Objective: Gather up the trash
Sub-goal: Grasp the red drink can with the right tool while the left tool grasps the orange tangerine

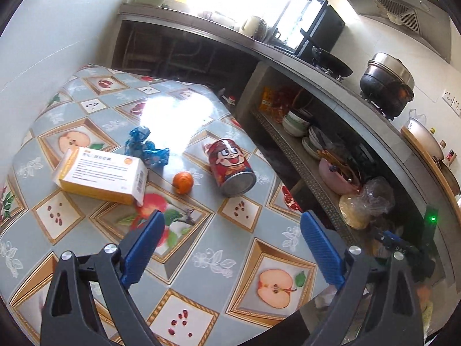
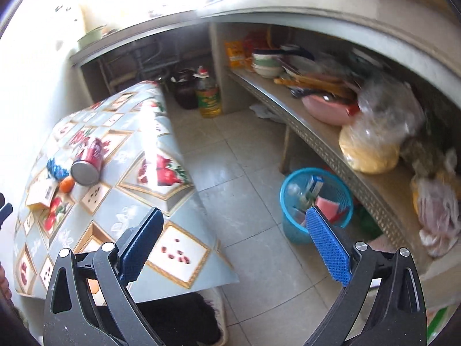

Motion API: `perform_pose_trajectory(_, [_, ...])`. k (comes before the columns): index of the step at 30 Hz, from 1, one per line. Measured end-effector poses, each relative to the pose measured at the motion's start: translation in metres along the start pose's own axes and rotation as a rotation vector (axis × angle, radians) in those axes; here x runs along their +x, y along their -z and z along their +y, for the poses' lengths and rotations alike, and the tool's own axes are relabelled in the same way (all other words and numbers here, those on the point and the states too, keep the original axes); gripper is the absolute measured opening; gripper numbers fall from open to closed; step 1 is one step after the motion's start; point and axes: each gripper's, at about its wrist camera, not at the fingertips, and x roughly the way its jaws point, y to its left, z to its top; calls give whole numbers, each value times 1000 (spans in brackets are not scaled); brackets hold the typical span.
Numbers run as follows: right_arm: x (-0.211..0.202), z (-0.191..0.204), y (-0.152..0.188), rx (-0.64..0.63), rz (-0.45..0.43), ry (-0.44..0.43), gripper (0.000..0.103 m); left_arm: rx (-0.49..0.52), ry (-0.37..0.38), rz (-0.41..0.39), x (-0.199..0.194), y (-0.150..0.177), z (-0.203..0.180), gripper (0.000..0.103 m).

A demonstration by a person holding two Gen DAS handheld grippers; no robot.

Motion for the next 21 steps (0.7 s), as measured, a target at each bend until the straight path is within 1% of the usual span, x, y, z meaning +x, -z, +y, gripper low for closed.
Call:
perform_pose_trajectory(2, [-3, 19, -4, -66, -17, 36, 95, -8, -17, 4, -3, 4, 9, 93])
perform_pose_trajectory(4, [-4, 32, -5, -117, -42, 50, 95, -13, -37, 7, -6, 8, 18, 93])
perform_pose_trajectory(6, [-4, 45, -6, -148, -60, 30, 95, -20, -57, 12, -7, 12, 26, 93])
perform_pose_trajectory(8, [-3, 53, -8, -162, -65, -31, 95, -30, -73, 17, -8, 16, 34, 93])
perform_pose_trajectory(9, [-1, 57, -10, -161, -60, -77, 95, -33, -80, 19, -8, 19, 38, 93])
perform_pose_trajectory(13, [8, 77, -22, -135, -15, -228, 95, -36, -118, 23, -8, 22, 51, 93])
perform_pose_trajectory(17, [31, 107, -39, -120, 59, -373, 95, -52, -132, 17, -8, 20, 60, 93])
perform_pose_trajectory(18, [39, 116, -45, -107, 89, -407, 95, -52, -135, 14, -8, 18, 63, 93])
perform_pose_trajectory(21, [67, 146, -63, -90, 161, -503, 95, -41, -138, -5, -7, 2, 67, 93])
